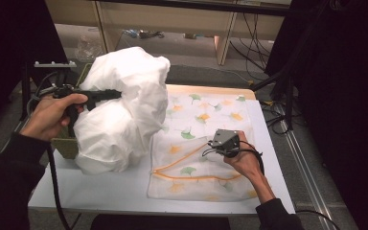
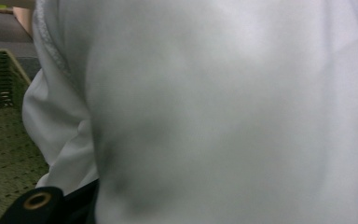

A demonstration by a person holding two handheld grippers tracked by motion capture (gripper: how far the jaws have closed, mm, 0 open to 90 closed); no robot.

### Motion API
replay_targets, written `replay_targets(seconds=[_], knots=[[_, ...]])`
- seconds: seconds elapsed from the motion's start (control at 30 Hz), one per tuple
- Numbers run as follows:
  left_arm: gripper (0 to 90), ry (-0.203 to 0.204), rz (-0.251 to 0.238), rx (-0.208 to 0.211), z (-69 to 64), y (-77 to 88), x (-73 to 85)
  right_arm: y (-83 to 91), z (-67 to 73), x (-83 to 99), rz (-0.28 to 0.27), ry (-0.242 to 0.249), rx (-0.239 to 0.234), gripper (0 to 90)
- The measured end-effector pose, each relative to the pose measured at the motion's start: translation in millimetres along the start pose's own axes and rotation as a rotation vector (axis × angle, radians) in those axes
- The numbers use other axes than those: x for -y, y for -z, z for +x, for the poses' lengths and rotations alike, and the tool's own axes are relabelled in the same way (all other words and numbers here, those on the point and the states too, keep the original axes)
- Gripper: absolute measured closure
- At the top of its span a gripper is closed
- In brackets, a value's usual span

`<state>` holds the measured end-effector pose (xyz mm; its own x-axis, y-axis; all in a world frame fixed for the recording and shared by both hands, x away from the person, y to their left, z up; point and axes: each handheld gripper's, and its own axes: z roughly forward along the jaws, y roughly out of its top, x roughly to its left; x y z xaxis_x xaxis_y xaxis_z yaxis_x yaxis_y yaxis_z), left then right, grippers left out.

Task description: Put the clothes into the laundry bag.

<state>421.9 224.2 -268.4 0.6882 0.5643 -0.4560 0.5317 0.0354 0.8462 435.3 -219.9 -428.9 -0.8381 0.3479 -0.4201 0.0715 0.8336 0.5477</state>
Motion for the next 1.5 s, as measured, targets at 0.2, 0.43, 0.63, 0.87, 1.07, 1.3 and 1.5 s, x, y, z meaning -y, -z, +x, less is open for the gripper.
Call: replay_targets(seconds=[0.2, 0.43, 0.63, 0.87, 1.07, 1.3, 1.5], knots=[[58.4, -0.065, 0.055, 0.022, -37.9, 2.2, 28.9, 0.3, 0.3, -0.1, 0.005, -0.017, -0.009, 90.0], [58.9, -0.037, 0.087, 0.163, -58.2, -6.9, 64.5, 0.3, -2.1, -3.1, 0.000, 0.005, -0.008, 90.0], [59.3, -0.053, 0.129, 0.155, -67.4, -24.7, 95.0, 2.4, -5.3, -5.8, -0.007, -0.012, -0.004, 90.0], [59.3, -0.065, 0.190, 0.189, -66.0, -46.9, 115.8, 3.2, -11.5, -7.9, -0.032, -0.032, 0.021, 90.0], [59.2, -0.079, 0.245, 0.218, -65.9, -67.1, 134.8, 12.9, -16.9, -12.6, -0.054, -0.093, 0.022, 90.0], [59.1, -0.092, 0.280, 0.254, -70.9, -83.7, 140.9, 23.5, -28.3, -28.0, -0.094, -0.011, 0.060, 90.0], [58.9, -0.100, 0.330, 0.297, -82.2, -108.7, 139.1, 27.4, -28.4, -31.5, -0.100, -0.039, 0.069, 90.0]])
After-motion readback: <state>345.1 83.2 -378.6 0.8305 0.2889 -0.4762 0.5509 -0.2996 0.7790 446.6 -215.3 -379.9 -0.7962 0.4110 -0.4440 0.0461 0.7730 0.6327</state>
